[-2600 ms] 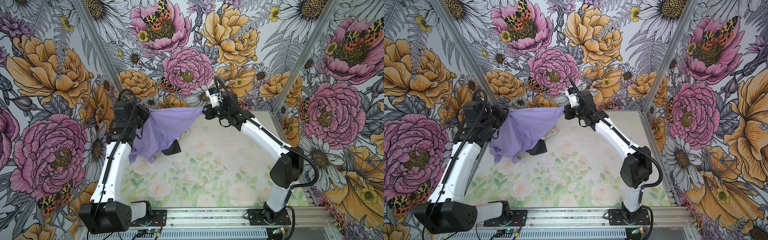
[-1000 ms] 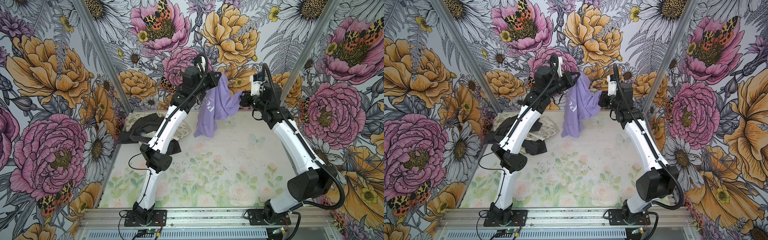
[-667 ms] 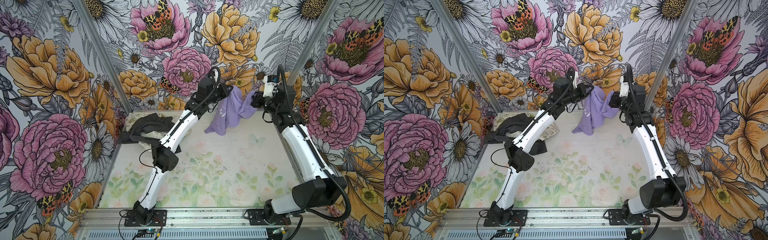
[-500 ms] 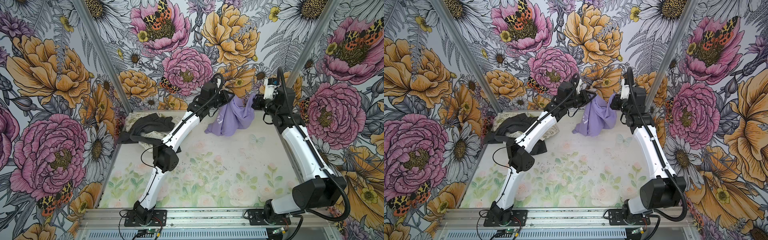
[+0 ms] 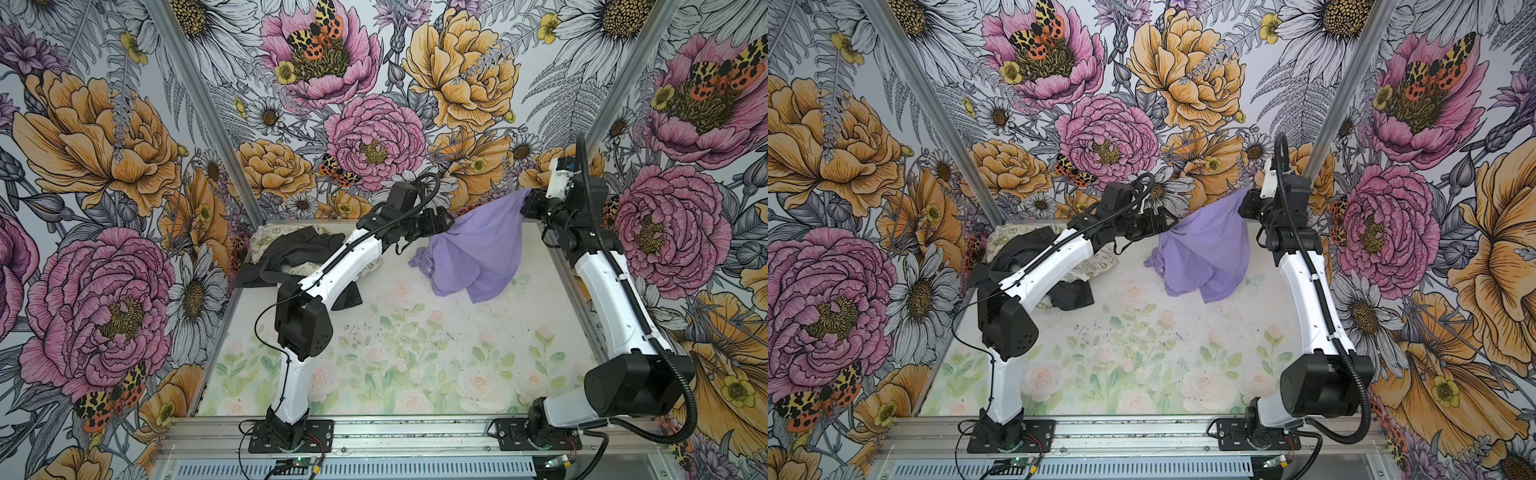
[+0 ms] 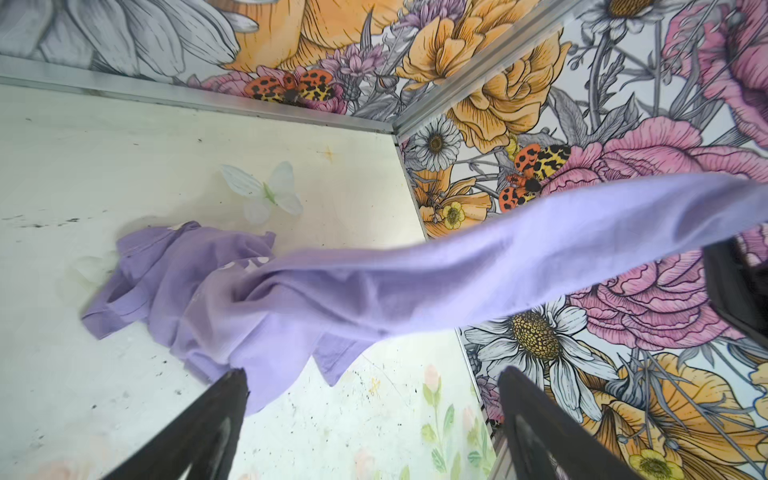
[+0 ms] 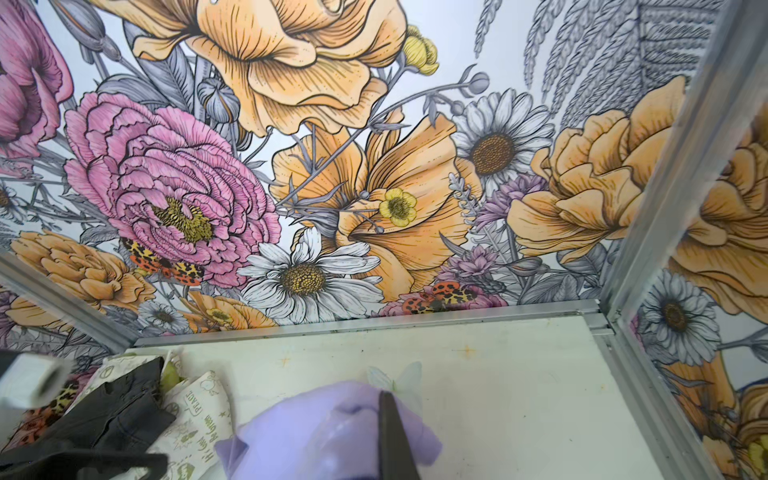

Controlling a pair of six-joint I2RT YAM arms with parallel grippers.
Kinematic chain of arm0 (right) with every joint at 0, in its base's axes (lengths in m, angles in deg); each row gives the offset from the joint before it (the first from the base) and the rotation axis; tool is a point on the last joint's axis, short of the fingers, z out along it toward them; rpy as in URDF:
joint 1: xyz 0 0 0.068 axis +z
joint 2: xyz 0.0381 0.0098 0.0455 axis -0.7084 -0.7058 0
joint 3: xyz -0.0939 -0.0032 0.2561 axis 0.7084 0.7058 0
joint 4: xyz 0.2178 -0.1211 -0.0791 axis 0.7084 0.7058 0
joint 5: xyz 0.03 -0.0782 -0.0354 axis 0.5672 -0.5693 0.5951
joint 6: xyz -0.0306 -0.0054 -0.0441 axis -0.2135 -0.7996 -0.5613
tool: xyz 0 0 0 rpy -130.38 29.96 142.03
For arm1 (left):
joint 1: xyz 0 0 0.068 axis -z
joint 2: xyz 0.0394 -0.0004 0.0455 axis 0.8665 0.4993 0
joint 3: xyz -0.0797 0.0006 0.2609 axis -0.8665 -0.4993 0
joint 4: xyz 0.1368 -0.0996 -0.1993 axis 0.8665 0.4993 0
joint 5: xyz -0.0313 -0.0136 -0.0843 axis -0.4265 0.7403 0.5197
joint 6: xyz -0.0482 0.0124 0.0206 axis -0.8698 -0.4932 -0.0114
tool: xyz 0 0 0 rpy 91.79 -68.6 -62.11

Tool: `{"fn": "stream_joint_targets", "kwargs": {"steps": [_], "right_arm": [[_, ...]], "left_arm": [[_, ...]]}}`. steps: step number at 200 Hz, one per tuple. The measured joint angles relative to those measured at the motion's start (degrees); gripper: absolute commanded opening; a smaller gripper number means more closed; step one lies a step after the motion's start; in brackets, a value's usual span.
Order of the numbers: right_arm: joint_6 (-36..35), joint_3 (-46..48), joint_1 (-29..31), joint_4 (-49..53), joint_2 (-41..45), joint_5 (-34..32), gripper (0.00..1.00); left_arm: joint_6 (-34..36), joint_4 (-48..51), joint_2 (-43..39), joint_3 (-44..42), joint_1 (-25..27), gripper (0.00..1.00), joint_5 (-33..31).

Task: Pick out a specific cloth from the pile
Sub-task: 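Release the shirt from the left gripper while the right gripper lowers it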

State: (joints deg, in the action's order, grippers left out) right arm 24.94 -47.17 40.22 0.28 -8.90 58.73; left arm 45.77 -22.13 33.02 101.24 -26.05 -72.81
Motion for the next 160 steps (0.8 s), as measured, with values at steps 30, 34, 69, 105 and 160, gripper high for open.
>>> {"fn": "stream_joint_targets", "kwargs": {"steps": [30,34,69,105,160], "right_arm": [[0.2,-4.5,-3.2,0.2,-1.4,-1.4,0.00],[0.3,-5.3,-3.7,0.3,-1.7,-1.8,0.00],[0.6,-12.3,-6.9,1.1,-4.1,-5.6,0.00],[-0.8,-19.0,-8.6,2.5,-5.8,-10.5,0.00],[-2.0,-25.0,-9.1,4.4,-6.1,-13.6,0.00]], "left_arm": [[2.3,-0.1,-7.0,-4.5,-1.6,0.99,-2.5],[2.4,-0.1,-7.6,-4.9,-1.7,0.99,-2.8],[4.0,-0.2,-9.2,-7.3,-2.2,0.99,-4.3],[4.7,0.1,-9.3,-8.3,-2.1,0.99,-5.0],[5.0,0.0,-9.7,-8.3,-2.3,0.99,-5.1]]}}
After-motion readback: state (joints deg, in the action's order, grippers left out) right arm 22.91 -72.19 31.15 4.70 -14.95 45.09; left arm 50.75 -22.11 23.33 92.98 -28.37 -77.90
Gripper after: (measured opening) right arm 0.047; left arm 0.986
